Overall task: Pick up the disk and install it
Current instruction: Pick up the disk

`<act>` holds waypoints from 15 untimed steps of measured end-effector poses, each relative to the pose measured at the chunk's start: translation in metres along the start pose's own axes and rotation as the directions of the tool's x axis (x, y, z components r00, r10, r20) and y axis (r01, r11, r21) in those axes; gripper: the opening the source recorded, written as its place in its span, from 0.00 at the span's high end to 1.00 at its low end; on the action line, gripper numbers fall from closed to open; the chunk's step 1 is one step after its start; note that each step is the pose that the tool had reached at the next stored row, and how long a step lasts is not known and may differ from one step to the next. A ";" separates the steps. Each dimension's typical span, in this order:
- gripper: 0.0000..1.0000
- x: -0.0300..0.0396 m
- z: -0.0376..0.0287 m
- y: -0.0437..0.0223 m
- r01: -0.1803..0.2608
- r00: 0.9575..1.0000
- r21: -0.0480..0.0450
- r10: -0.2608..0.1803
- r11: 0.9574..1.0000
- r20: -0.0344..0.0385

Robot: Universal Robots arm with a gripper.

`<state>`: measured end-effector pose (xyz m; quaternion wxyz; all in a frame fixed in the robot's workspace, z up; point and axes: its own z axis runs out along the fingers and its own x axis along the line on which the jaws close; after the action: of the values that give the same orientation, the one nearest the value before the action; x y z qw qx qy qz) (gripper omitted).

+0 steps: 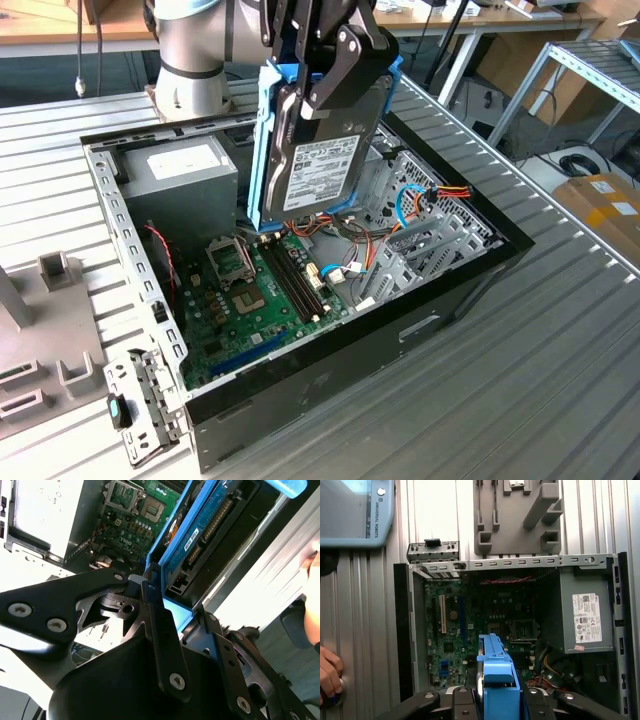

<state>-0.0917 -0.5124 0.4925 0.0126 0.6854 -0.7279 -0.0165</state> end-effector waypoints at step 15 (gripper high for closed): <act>0.63 -0.0008 0.0003 -0.0156 0.000 1.000 0.000 0.000 1.000 0.000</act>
<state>-0.0762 -0.5125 0.4915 0.0127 0.6854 -0.7279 -0.0164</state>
